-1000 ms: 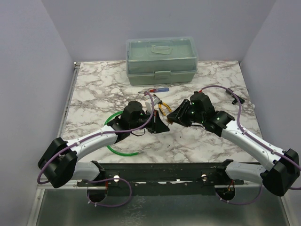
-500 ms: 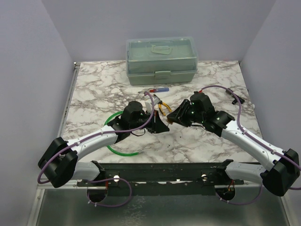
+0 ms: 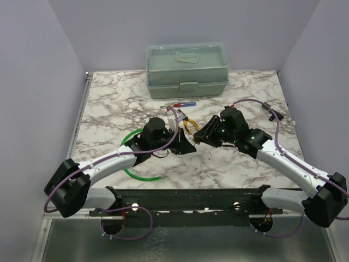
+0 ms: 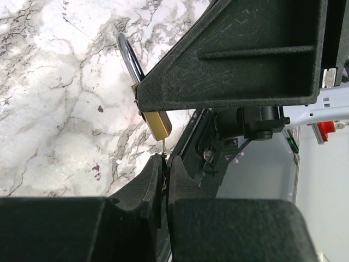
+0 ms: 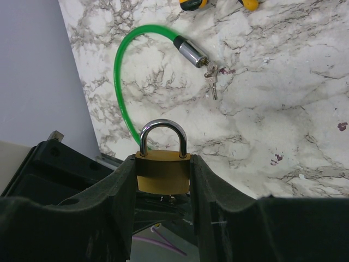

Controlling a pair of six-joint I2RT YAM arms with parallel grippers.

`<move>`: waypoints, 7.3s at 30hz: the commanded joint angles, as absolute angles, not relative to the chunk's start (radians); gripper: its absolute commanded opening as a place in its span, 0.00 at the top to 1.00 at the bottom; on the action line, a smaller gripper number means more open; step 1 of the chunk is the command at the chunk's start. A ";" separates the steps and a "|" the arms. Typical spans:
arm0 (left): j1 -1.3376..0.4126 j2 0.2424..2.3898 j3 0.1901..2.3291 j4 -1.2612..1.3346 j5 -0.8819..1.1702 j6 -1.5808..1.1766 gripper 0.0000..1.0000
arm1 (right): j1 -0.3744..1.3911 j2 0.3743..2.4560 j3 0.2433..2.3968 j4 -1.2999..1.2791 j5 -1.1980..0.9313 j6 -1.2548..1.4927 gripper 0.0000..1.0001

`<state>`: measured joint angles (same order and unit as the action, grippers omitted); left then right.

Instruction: Unlock with the key

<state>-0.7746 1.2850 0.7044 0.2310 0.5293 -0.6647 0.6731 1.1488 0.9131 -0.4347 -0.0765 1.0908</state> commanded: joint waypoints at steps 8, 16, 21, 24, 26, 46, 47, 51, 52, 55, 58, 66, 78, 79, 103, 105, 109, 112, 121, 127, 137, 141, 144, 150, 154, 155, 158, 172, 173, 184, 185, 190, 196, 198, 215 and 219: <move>-0.778 1.303 0.719 0.262 0.469 -0.703 1.00 | 0.680 1.138 0.907 -0.397 -0.061 1.074 1.00; -0.775 1.321 0.735 0.262 0.446 -0.769 1.00 | 0.692 1.145 0.899 -0.399 -0.029 1.062 1.00; -0.772 1.328 0.744 0.256 0.433 -0.789 1.00 | 0.706 1.148 0.899 -0.400 -0.007 1.051 1.00; -0.769 1.334 0.749 0.251 0.430 -0.792 1.00 | 0.716 1.152 0.897 -0.399 -0.005 1.047 1.00; -0.766 1.340 0.754 0.246 0.429 -0.793 1.00 | 0.725 1.156 0.897 -0.400 -0.005 1.043 1.00; -0.739 1.324 0.752 0.240 0.328 -0.799 1.00 | 0.762 1.177 0.899 -0.405 0.016 1.060 1.00; -0.739 1.323 0.752 0.246 0.323 -0.801 1.00 | 0.764 1.179 0.898 -0.405 0.013 1.065 1.00; -0.737 1.319 0.750 0.262 0.294 -0.798 1.00 | 0.771 1.186 0.889 -0.396 0.006 1.082 1.00; -0.738 1.318 0.748 0.268 0.287 -0.797 1.00 | 0.773 1.187 0.887 -0.396 0.006 1.087 1.00; -0.736 1.315 0.748 0.281 0.272 -0.787 1.00 | 0.777 1.192 0.882 -0.399 -0.026 1.103 1.00; -0.733 1.317 0.746 0.292 0.254 -0.775 1.00 | 0.779 1.196 0.880 -0.400 -0.039 1.115 1.00; -0.730 1.324 0.747 0.311 0.250 -0.760 0.92 | 0.782 1.201 0.882 -0.446 -0.019 1.152 1.00; -0.729 1.299 0.697 0.310 0.347 -0.732 0.58 | 0.782 1.243 0.939 -0.546 0.086 1.257 1.00; -0.727 1.299 0.695 0.310 0.355 -0.731 0.56 | 0.782 1.245 0.942 -0.547 0.087 1.260 1.00; -0.729 1.180 0.610 0.262 0.435 -0.700 0.74 | 0.781 1.268 1.009 -0.572 0.149 1.261 1.00; -0.729 1.192 0.609 0.269 0.442 -0.704 0.79 | 0.781 1.267 1.013 -0.571 0.146 1.259 1.00; -0.729 1.216 0.606 0.299 0.458 -0.718 0.83 | 0.780 1.265 1.016 -0.569 0.149 1.256 1.00; -0.729 1.232 0.606 0.317 0.467 -0.727 0.84 | 0.781 1.265 1.017 -0.569 0.147 1.255 1.00; -0.729 1.261 0.605 0.347 0.486 -0.742 0.81 | 0.781 1.265 1.016 -0.563 0.143 1.249 1.00; -0.730 1.274 0.606 0.361 0.492 -0.748 0.80 | 0.780 1.267 1.020 -0.560 0.140 1.244 1.00; -0.729 1.302 0.609 0.386 0.477 -0.765 0.95 | 0.781 1.252 1.022 -0.558 0.133 1.241 1.00; -0.730 1.293 0.604 0.417 0.441 -0.789 1.00 | 0.781 1.248 1.017 -0.556 0.130 1.243 1.00; -0.729 1.289 0.598 0.445 0.411 -0.812 1.00 | 0.781 1.243 1.011 -0.550 0.125 1.246 1.00; -0.730 1.308 0.596 0.490 0.370 -0.831 1.00 | 0.781 1.238 1.003 -0.527 0.084 1.244 1.00; -0.730 1.320 0.596 0.521 0.346 -0.822 1.00 | 0.781 1.235 0.993 -0.511 0.046 1.246 1.00; -0.730 1.323 0.601 0.523 0.345 -0.816 1.00 | 0.781 1.235 0.989 -0.508 0.041 1.246 1.00; -0.729 1.331 0.611 0.523 0.374 -0.789 0.94 | 0.781 1.231 0.982 -0.524 0.066 1.254 1.00; -0.728 1.209 0.536 0.470 0.495 -0.715 0.51 | 0.781 1.190 0.968 -0.490 0.123 1.167 1.00; -0.728 1.209 0.535 0.470 0.488 -0.715 0.51 | 0.781 1.187 0.969 -0.481 0.117 1.149 1.00; -0.728 1.258 0.576 0.529 0.448 -0.743 0.46 | 0.780 1.163 0.965 -0.434 0.046 1.072 1.00; -0.728 1.264 0.578 0.537 0.450 -0.747 0.46 | 0.781 1.165 0.962 -0.427 0.039 1.070 1.00; -0.727 1.278 0.584 0.569 0.443 -0.765 0.46 | 0.781 1.174 0.956 -0.407 0.016 1.059 1.00; -0.729 1.273 0.578 0.597 0.412 -0.782 0.49 | 0.781 1.181 0.951 -0.399 0.014 1.047 1.00; -0.728 1.270 0.576 0.598 0.397 -0.787 0.54 | 0.782 1.185 0.951 -0.395 0.008 1.046 1.00; -0.728 1.253 0.551 0.619 0.288 -0.823 1.00 | 0.782 1.151 0.904 -0.301 -0.055 1.018 0.66; -0.728 1.220 0.545 0.621 0.294 -0.823 1.00 | 0.781 1.120 0.890 -0.274 -0.027 0.995 0.23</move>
<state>-0.7345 1.2705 0.5522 0.5755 0.3454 -0.8154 0.7704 1.1713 0.9108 -0.3294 0.0166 1.0271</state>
